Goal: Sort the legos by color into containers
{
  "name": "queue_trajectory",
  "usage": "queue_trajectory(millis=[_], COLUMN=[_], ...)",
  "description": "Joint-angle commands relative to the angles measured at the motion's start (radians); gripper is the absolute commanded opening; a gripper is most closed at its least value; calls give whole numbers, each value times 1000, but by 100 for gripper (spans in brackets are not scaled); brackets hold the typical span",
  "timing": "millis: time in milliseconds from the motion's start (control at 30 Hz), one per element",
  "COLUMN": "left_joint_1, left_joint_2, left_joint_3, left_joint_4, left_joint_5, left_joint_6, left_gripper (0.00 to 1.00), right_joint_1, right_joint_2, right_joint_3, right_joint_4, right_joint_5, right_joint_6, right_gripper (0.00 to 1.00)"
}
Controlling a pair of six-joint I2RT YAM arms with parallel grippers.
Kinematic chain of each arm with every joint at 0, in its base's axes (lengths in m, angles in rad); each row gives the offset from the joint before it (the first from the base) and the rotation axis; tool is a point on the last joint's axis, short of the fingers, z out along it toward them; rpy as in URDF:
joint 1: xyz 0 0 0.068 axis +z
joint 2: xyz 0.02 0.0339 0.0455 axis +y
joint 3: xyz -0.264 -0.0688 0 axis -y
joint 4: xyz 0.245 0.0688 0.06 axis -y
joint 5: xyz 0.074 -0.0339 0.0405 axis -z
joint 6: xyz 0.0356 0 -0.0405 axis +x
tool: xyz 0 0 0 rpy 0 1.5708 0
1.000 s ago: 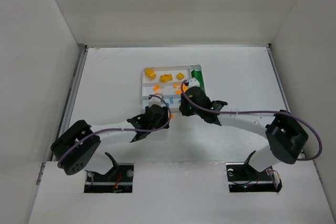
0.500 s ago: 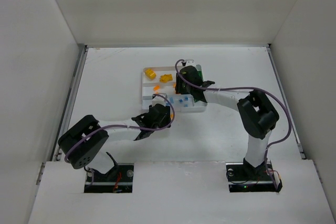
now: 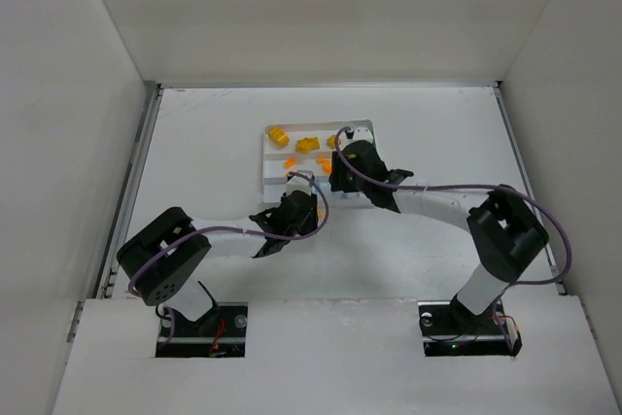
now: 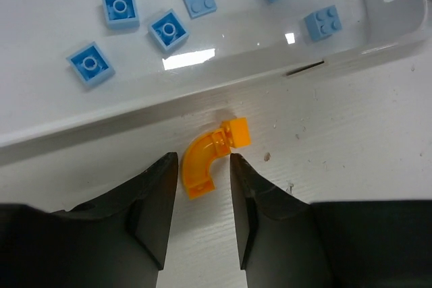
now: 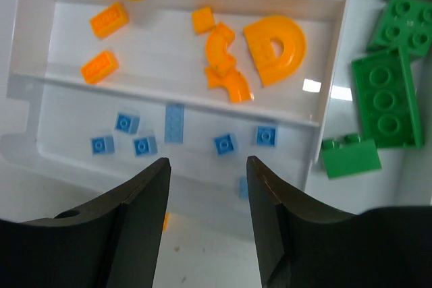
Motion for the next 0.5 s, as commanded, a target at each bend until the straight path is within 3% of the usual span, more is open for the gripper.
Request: queue_trajectory(millis=[0, 167, 467], left_joint_1=[-13, -13, -32], left_joint_2=[34, 34, 41], left_joint_3=[10, 1, 10], left_joint_4=[-54, -76, -151], left_joint_5=[22, 19, 23], left_joint_6=[26, 38, 55], left_gripper=[33, 31, 24], right_joint_1=[26, 37, 37], right_joint_2=[-87, -171, -227], right_joint_3=[-77, -178, -211], right_joint_4=[57, 57, 52], right_joint_5=[27, 41, 44], right_joint_6=[36, 70, 75], right_gripper=[55, 55, 55])
